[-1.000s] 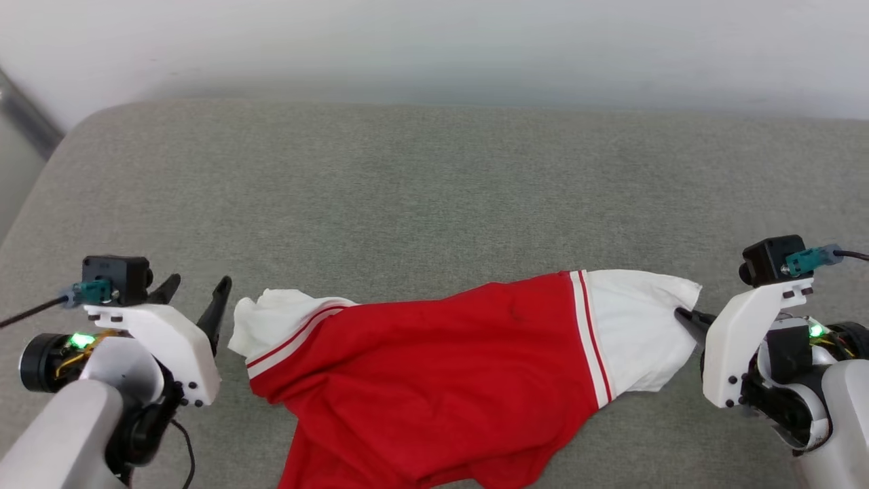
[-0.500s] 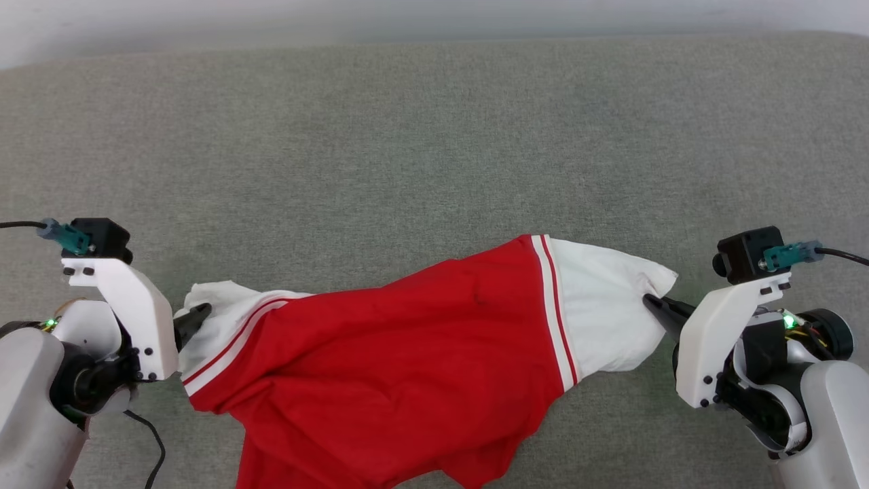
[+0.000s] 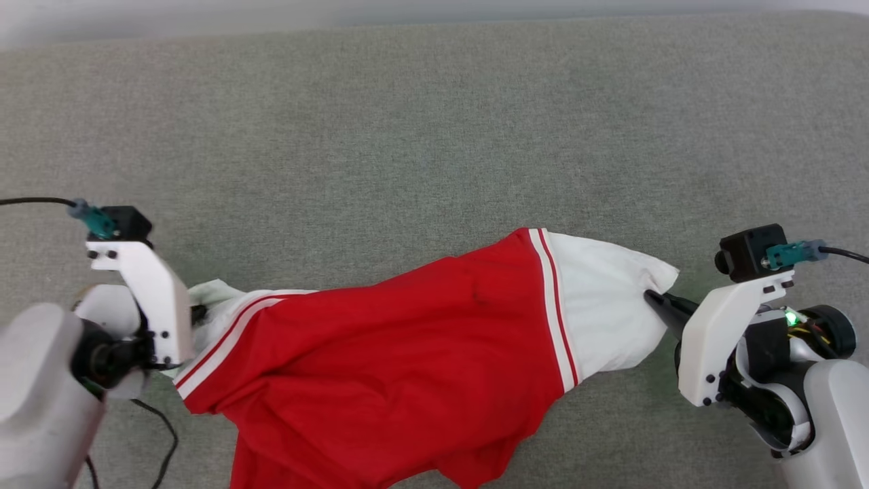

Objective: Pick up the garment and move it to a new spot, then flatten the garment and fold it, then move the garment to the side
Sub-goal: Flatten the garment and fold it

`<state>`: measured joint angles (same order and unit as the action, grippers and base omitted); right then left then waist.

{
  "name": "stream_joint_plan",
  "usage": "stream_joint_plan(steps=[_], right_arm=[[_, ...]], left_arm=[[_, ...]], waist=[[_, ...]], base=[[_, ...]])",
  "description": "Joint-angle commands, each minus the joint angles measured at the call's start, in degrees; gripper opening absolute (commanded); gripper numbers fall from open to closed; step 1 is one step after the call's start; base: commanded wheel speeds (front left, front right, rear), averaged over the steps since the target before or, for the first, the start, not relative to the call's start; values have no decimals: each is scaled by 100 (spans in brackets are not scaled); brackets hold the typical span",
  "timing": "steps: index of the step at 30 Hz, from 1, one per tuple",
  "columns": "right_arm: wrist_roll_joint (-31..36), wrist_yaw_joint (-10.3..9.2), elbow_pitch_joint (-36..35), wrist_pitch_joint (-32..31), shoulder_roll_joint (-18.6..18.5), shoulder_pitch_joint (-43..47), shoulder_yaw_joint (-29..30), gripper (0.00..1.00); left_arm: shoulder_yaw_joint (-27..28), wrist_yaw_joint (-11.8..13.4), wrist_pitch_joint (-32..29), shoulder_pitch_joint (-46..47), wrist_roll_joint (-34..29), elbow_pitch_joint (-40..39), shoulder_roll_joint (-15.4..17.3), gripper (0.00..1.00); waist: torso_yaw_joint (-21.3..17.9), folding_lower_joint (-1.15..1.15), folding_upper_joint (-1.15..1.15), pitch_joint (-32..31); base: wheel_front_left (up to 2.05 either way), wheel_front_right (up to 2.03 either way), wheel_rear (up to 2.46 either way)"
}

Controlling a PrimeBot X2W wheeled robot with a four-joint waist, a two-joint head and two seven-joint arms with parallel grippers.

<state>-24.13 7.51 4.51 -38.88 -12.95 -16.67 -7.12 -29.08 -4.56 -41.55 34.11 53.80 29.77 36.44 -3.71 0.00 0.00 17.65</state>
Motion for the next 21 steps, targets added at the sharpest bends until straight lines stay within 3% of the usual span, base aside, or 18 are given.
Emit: stream_joint_plan(steps=[1, 10, 21], right_arm=[[47, -4, -19, 27, -69, -64, 27, 0], [296, -4, -26, -10, -138, -113, 281, 0], [467, -5, 625, 104, -202, -972, 452, 0]], left_arm=[[-328, -75, -1, -306, -75, 198, -413, 0], [-224, 251, 773, 500, -609, 47, -469, 0], [-31, 718, 1862, 1355, -1060, 103, -898, 0]], waist=[[41, 0, 0, -61], [336, 0, 0, -609], [402, 0, 0, -1332]], base=[[0, 0, 0], [0, 0, 0], [0, 0, 0]])
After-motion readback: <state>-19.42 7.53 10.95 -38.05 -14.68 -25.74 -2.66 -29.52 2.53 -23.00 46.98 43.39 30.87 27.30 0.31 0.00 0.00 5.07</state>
